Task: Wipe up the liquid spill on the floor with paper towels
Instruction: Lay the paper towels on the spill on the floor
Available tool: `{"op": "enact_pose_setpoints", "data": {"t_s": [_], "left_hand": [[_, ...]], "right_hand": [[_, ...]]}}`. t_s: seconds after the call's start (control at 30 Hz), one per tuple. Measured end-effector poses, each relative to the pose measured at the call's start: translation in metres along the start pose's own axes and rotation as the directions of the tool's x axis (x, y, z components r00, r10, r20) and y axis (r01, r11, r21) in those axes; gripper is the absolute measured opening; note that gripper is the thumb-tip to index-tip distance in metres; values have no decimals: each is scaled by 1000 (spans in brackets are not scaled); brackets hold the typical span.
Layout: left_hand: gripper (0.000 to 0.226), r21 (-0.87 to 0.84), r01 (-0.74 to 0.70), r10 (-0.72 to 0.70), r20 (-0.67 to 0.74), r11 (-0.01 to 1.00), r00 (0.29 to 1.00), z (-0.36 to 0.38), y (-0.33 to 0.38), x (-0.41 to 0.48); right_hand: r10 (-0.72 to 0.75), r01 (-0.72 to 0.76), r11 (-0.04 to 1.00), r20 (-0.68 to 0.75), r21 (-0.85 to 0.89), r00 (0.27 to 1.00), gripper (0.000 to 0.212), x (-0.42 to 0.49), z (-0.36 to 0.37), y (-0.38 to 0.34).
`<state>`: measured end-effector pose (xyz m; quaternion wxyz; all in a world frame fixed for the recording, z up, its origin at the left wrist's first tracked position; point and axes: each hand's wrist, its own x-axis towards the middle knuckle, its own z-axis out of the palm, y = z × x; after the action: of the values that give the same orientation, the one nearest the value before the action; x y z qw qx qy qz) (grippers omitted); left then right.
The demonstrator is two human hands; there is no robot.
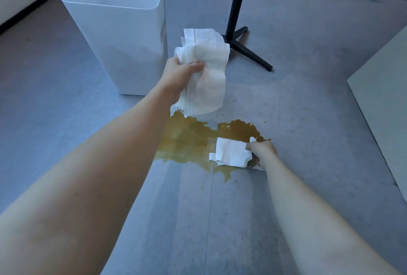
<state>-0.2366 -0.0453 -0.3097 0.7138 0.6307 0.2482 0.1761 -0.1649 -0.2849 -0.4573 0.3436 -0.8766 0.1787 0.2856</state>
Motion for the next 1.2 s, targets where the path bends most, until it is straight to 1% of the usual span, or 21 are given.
{"op": "enact_pose_setpoints", "data": {"t_s": [0.07, 0.2, 0.3, 0.4, 0.6, 0.7, 0.77, 0.8, 0.87, 0.9, 0.93, 1.0, 1.03, 1.1, 1.13, 1.2], "left_hand": [[12, 14, -11, 11, 5, 1000, 1000, -4, 4, -1], [11, 30, -23, 22, 17, 999, 1000, -17, 11, -7], [11, 19, -30, 30, -1, 999, 1000, -29, 18, -12], [12, 1, -41, 41, -26, 999, 999, -41, 25, -15], [12, -4, -70, 69, -73, 998, 995, -66, 35, -24], [12, -6, -71, 70, -97, 997, 993, -77, 36, -27], [12, -8, -75, 73, -103, 997, 992, -84, 38, -29], [12, -8, -76, 75, -106, 997, 992, -86, 38, -29], [12, -14, -77, 74, -117, 997, 990, -91, 38, -30], [13, -17, -77, 75, -122, 997, 990, -93, 38, -30], [13, -18, -78, 75, -125, 997, 989, -95, 38, -30], [13, -15, -77, 75, -127, 997, 989, -98, 37, -30], [13, -15, -75, 72, -122, 997, 990, -98, 36, -30], [13, -17, -70, 68, -106, 997, 992, -97, 35, -31], [14, -17, -67, 65, -99, 998, 993, -96, 33, -30], [14, -4, -53, 53, -84, 999, 995, -92, 32, -30]], "right_hand": [[-51, 51, 999, 26, 3, 998, 50, -6, 1, -17], [-172, 172, 985, 100, 6, 980, 47, -22, 12, -51], [-210, 211, 977, 145, 7, 967, 39, -34, 28, -69], [-260, 273, 961, 200, -37, 945, 35, -45, 46, -82], [-314, 345, 935, 262, -79, 913, 39, -68, 82, -100], [-368, 387, 922, 330, 7, 869, 30, -76, 96, -105], [-400, 423, 905, 440, 48, 804, 17, -84, 105, -106], [-406, 452, 892, 482, 25, 776, 14, -87, 107, -106], [-406, 518, 850, 503, -99, 763, 6, -89, 110, -107], [-405, 552, 814, 503, -183, 763, 7, -90, 110, -107], [-401, 576, 777, 505, -255, 764, 16, -90, 110, -108], [-426, 604, 729, 476, -322, 769, 21, -86, 107, -111], [-461, 615, 729, 448, -301, 766, 20, -83, 104, -112], [-531, 618, 775, 395, -132, 749, 15, -85, 92, -120], [-562, 614, 789, 376, -23, 737, 18, -88, 85, -125], [-632, 608, 772, 330, 184, 701, 31, -96, 68, -138]]}}
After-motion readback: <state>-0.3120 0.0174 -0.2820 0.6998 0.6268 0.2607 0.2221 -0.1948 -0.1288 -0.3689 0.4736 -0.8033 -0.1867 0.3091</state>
